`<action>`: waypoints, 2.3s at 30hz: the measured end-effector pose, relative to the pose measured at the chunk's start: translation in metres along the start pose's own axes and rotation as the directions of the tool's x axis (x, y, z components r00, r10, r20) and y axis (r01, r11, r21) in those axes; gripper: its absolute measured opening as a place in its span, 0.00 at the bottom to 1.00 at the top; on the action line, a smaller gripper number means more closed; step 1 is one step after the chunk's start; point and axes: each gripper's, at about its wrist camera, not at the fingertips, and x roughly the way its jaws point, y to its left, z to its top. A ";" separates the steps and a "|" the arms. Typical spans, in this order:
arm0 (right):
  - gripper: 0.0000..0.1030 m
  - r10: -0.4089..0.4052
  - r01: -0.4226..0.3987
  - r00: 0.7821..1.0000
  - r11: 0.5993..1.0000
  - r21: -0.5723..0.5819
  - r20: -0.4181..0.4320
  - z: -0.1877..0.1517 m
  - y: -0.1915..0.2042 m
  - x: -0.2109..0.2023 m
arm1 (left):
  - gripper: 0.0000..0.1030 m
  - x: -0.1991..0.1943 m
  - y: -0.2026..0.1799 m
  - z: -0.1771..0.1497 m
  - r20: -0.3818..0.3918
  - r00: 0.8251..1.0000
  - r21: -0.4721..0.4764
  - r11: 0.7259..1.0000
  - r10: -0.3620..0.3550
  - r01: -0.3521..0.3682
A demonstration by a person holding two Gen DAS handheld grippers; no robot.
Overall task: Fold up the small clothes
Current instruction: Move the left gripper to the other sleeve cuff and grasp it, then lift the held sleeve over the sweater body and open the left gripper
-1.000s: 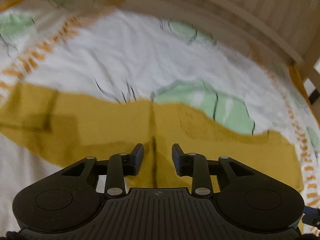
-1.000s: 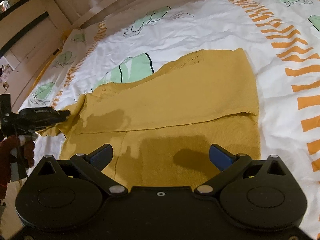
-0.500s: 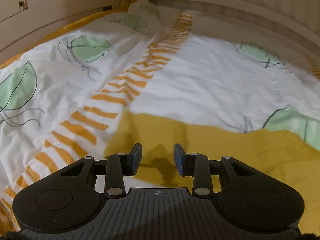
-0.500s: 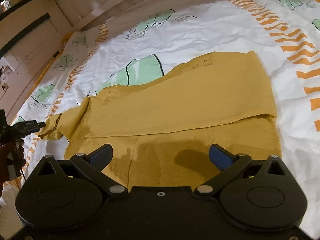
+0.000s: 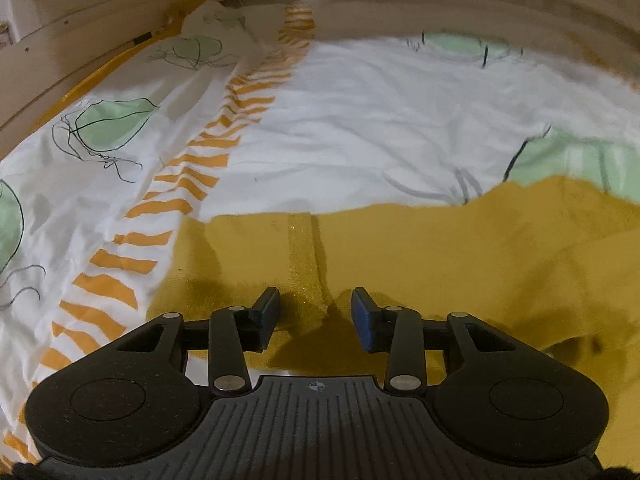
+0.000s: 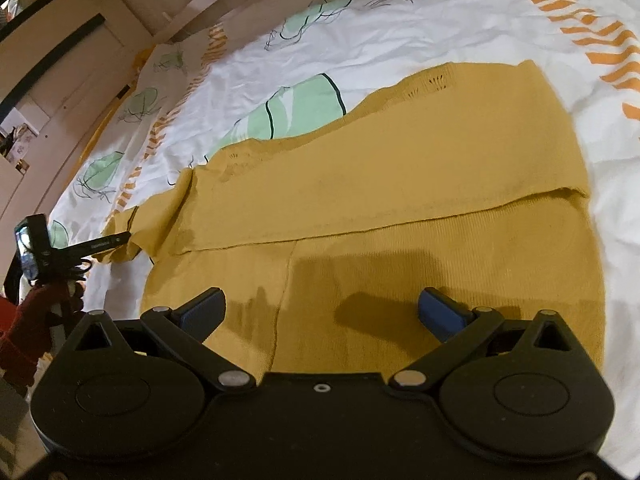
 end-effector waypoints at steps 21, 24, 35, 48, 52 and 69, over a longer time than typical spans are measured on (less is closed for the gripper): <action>1.00 0.031 -0.031 0.999 0.999 0.026 0.011 0.004 0.005 -0.003 | 0.09 -0.059 0.124 0.022 0.165 0.983 -0.577 0.801 -0.077 0.160; 1.00 0.053 -0.053 0.998 0.998 0.023 0.025 0.006 0.010 -0.006 | 0.09 -0.077 0.137 0.026 0.169 0.984 -0.558 0.817 -0.055 0.141; 1.00 0.150 -0.149 0.988 0.989 -0.017 0.044 0.005 0.040 -0.012 | 0.09 -0.136 0.158 0.062 0.249 0.962 -0.563 0.792 -0.110 0.236; 1.00 0.024 -0.020 0.995 0.999 -0.041 0.098 0.022 0.029 -0.035 | 0.09 -0.208 0.046 0.131 0.357 0.871 -0.380 0.799 -0.338 0.466; 1.00 0.021 -0.020 0.994 1.000 -0.010 0.106 0.029 0.020 -0.043 | 0.09 -0.219 -0.005 0.146 0.352 0.838 -0.309 0.793 -0.418 0.525; 1.00 -0.130 0.097 0.973 0.980 0.173 0.191 0.061 -0.036 -0.096 | 0.10 -0.186 -0.210 0.146 0.190 0.749 -0.170 0.730 -0.634 0.661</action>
